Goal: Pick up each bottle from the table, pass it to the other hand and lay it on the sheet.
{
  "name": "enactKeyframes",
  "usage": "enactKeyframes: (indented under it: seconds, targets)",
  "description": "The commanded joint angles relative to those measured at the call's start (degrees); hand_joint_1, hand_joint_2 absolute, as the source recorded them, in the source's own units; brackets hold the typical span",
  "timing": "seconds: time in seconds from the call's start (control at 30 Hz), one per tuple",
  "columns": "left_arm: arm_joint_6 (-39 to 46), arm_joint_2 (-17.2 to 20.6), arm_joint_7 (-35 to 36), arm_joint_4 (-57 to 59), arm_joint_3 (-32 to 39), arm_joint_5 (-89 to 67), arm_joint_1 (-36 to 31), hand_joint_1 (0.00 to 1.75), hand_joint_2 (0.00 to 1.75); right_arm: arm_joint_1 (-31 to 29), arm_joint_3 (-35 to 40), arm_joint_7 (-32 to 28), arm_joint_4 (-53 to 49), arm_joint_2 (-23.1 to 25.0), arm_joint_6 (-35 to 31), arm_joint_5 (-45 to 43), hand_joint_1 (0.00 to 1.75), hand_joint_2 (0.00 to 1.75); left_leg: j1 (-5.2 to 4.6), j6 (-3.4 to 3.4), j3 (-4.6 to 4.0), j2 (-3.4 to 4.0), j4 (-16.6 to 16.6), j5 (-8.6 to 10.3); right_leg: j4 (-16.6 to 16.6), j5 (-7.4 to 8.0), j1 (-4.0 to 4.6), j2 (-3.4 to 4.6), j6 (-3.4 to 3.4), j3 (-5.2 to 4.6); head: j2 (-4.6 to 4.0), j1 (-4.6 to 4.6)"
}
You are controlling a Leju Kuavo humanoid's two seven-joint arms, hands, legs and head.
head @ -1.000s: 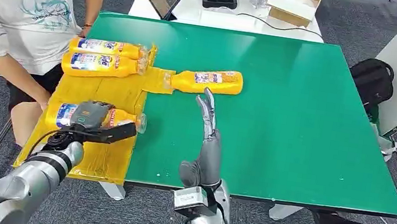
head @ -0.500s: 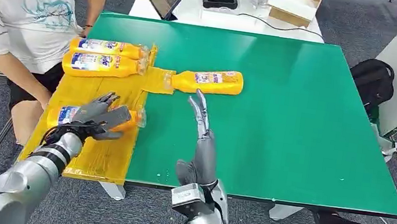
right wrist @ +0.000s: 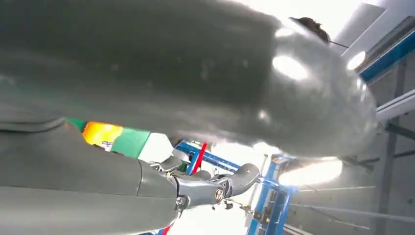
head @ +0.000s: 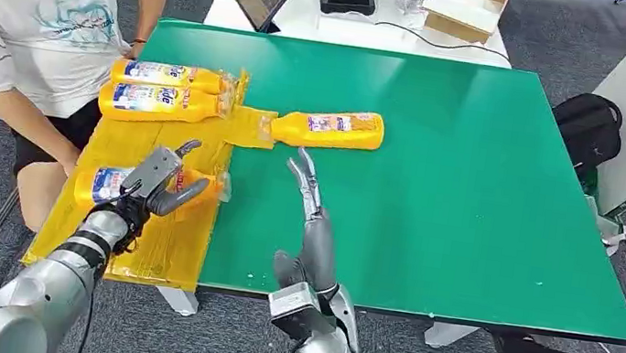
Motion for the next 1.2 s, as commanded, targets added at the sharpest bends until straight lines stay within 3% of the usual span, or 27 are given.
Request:
enactKeyframes:
  seconds: [0.03,0.07,0.17,0.2,0.23,0.27,0.3,0.4,0.6,0.8,1.2]
  targets:
    - [-0.04,-1.1,0.45,0.68,1.63,0.9,0.91,0.0,0.0,-1.82,-1.22,-0.25,4.07,-0.49,0.27,-0.23,0.0,0.0,0.0,0.07,0.14,0.14,-0.06,-0.05,-0.07,0.0,0.04,0.06,-0.14,0.11,0.0,0.0]
    - [-0.04,-1.1,0.45,0.68,1.63,0.9,0.91,0.0,0.0,-1.82,-1.22,-0.25,4.07,-0.49,0.27,-0.23,0.0,0.0,0.02,0.1,0.19,0.17,-0.08,-0.07,-0.1,-0.01,0.06,0.07,-0.18,0.16,0.0,-0.02]
    - [15.71,-5.13,-5.77,-6.56,5.76,11.61,2.75,0.0,0.0,-1.28,-0.85,0.68,4.1,-0.42,-0.65,1.37,0.0,0.0,-0.01,0.06,0.08,0.07,-0.05,-0.02,-0.05,-0.01,0.02,-0.01,-0.1,0.07,0.0,0.0]
    - [19.97,-6.13,-5.77,-12.85,3.46,15.19,5.13,0.0,0.0,-1.16,-0.68,0.89,4.38,-0.3,-0.6,1.63,0.0,0.0,0.02,0.1,0.11,0.05,-0.05,-0.03,-0.08,-0.02,0.06,-0.05,-0.14,0.12,0.0,0.0]
    - [22.82,-6.56,-5.77,-16.94,1.91,19.45,6.61,0.0,1.75,-1.12,-0.55,1.01,4.75,-0.24,-0.8,2.05,0.0,0.0,0.04,0.11,0.12,0.03,-0.05,-0.04,-0.11,-0.02,0.08,-0.07,-0.17,0.15,0.0,0.0]
    - [25.01,-6.6,-5.77,-20.9,-0.39,23.75,8.17,0.0,1.75,-1.06,-0.38,1.13,5.11,-0.19,-1.16,2.34,0.0,0.0,0.02,0.09,0.04,0.05,-0.03,-0.03,-0.07,-0.01,0.05,-0.04,-0.12,0.04,0.0,0.0]
    - [28.25,-5.74,-5.77,-24.74,-4.52,28.47,9.93,0.0,1.75,-0.99,-0.44,1.02,5.41,-0.16,-1.4,2.38,0.0,1.75,0.02,0.11,0.06,0.13,-0.03,-0.06,-0.08,-0.02,0.07,0.0,-0.16,0.05,0.0,0.0]
    - [27.85,-7.01,-5.77,-32.86,-5.45,38.61,13.43,0.0,1.75,-0.11,-1.9,0.23,4.91,-0.25,-3.33,2.07,0.0,1.75,0.04,0.07,-0.01,0.17,-0.02,-0.09,-0.06,-0.02,0.07,0.06,-0.14,-0.07,0.0,0.0]
    - [27.48,-9.43,-5.77,-40.69,-6.74,44.47,20.49,0.0,1.75,4.44,-6.36,-2.48,-1.66,-1.09,-7.82,1.24,0.0,1.75,0.01,0.09,-0.12,0.03,-0.02,-0.08,-0.07,-0.07,0.04,-0.03,-0.1,-0.11,0.0,0.02]
    - [26.75,-9.42,-5.77,-43.97,-7.21,46.69,24.02,0.0,1.75,7.1,-10.52,-3.32,-6.14,-1.28,-10.07,0.3,0.0,1.75,0.01,0.12,-0.02,0.09,-0.05,-0.17,-0.12,-0.13,0.06,-0.03,-0.2,-0.04,0.0,-0.02]
    - [25.09,-9.94,-5.77,-45.74,-9.56,46.47,28.0,0.0,1.75,8.41,-13.32,-3.26,-4.58,-1.18,-9.24,0.06,0.0,1.75,0.01,0.13,-0.07,0.12,-0.06,-0.16,-0.15,-0.1,0.06,0.01,-0.16,-0.09,0.0,0.0]
